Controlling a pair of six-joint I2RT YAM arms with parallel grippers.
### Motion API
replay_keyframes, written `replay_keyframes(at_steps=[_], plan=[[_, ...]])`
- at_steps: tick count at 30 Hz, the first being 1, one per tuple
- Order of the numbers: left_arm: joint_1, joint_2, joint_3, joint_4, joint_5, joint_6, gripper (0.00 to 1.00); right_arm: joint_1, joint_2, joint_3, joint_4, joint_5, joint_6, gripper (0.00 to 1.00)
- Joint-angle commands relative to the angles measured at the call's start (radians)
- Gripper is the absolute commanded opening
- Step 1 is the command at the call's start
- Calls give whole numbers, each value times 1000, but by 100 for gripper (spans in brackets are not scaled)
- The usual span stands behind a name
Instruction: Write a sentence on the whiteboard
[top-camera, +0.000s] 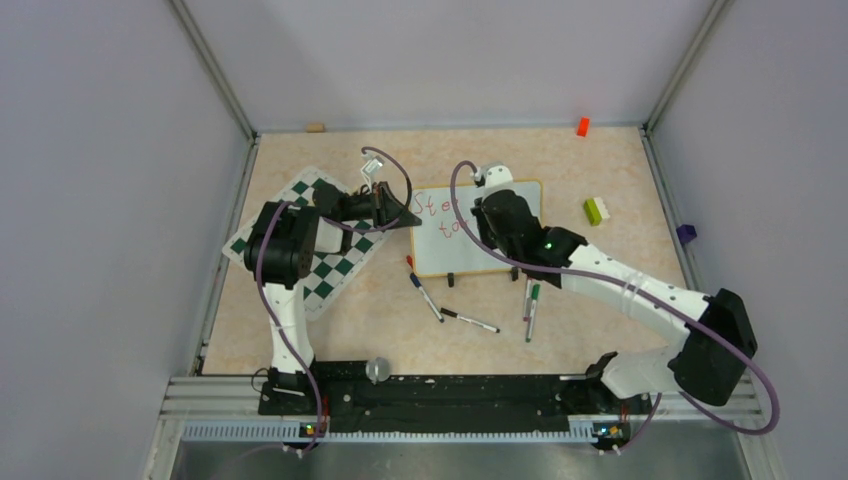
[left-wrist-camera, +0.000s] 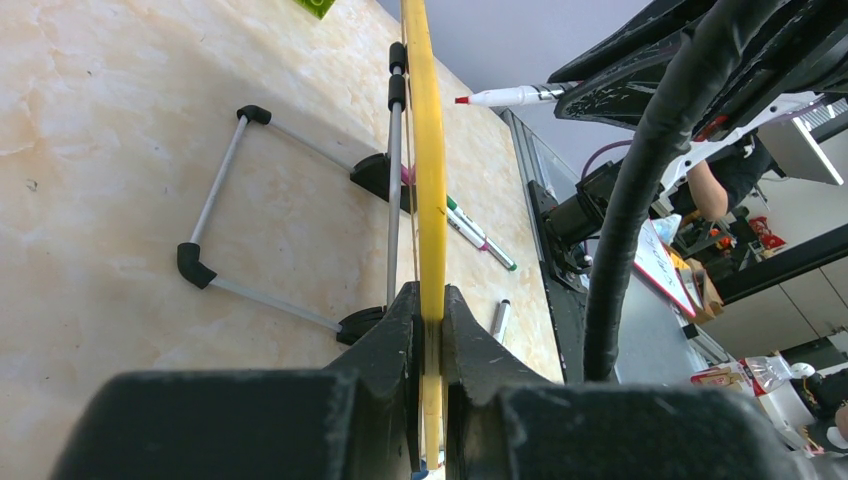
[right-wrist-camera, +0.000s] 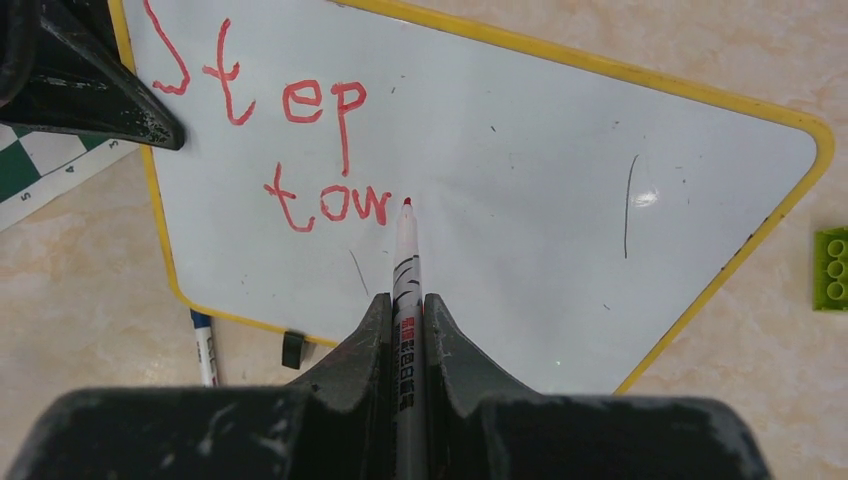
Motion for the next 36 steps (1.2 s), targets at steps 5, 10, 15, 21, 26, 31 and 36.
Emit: replay_keyframes(at_steps=[5,10,15,21,26,31,36], plan=[[-8,-26,24,115,9,-16,0,-12,-23,-35,18,-3,10,0],[-8,-28,24,114,10,-16,0,-12,5,-32,31,6,10,0],[-8,-28,24,115,8,-16,0,-13,16,-32,46,13,7,0],[-8,-26,26,115,11,-18,0,-13,33,-16,56,33,6,0],[-8,-25,27,115,11,-19,0,-15,57,7,59,53,2,0],[-8,-25,26,115,11,-18,0,-16,69,14,66,67,-2,0],[-8,-26,26,115,11,-18,0,-17,77,15,79,52,-7,0]])
